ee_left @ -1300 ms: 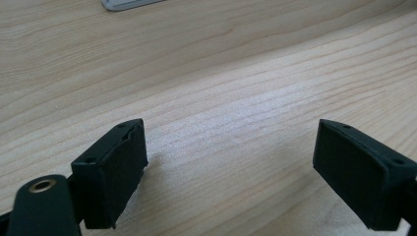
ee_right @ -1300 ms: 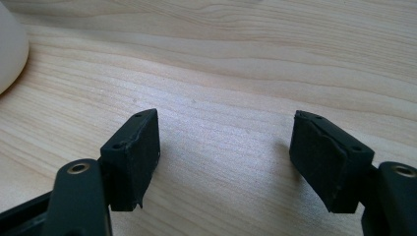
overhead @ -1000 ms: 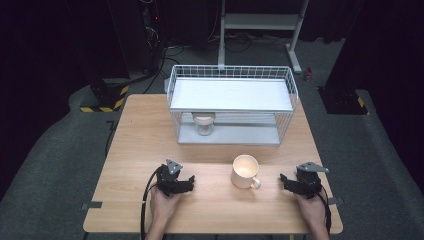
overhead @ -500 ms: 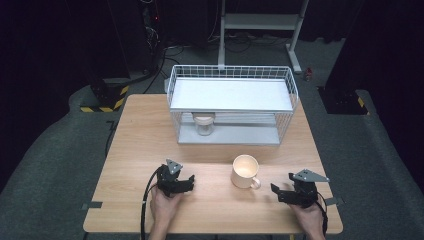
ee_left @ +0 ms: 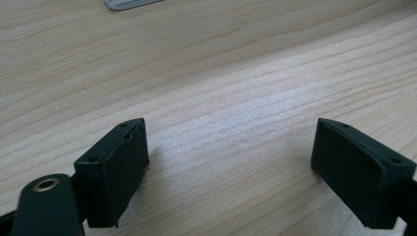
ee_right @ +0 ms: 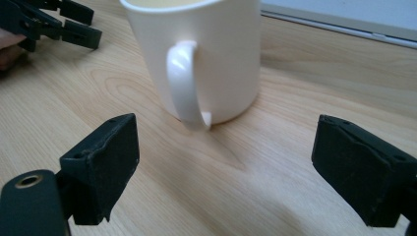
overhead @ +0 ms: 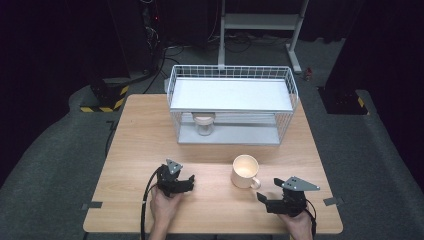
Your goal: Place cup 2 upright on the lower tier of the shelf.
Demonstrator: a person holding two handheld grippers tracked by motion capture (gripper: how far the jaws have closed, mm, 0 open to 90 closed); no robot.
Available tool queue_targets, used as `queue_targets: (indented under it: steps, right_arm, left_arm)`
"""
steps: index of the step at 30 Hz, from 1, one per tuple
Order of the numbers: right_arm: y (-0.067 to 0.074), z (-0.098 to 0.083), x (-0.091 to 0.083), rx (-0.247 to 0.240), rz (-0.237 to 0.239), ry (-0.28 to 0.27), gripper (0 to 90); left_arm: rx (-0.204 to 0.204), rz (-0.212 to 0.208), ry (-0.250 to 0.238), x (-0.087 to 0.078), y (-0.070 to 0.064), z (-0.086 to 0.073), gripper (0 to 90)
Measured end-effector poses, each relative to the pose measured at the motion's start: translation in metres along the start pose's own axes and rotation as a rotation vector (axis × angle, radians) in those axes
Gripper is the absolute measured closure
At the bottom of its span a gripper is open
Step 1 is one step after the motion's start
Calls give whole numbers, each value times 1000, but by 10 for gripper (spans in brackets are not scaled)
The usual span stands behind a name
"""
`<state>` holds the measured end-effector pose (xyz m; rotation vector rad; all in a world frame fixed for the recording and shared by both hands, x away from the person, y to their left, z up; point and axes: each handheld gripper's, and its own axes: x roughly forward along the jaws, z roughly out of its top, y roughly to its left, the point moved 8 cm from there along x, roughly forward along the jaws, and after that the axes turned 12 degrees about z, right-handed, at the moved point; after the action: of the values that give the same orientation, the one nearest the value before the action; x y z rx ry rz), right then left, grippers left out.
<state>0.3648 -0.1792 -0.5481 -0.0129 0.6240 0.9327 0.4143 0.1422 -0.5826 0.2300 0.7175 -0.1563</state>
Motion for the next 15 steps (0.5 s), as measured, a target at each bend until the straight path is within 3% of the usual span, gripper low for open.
queue_targets:
  steps: [15]
  right_arm:
    - [10, 28, 24, -64, 19, -7, 98]
  left_arm:
    - [-1, 0, 0, 0, 0, 0, 147]
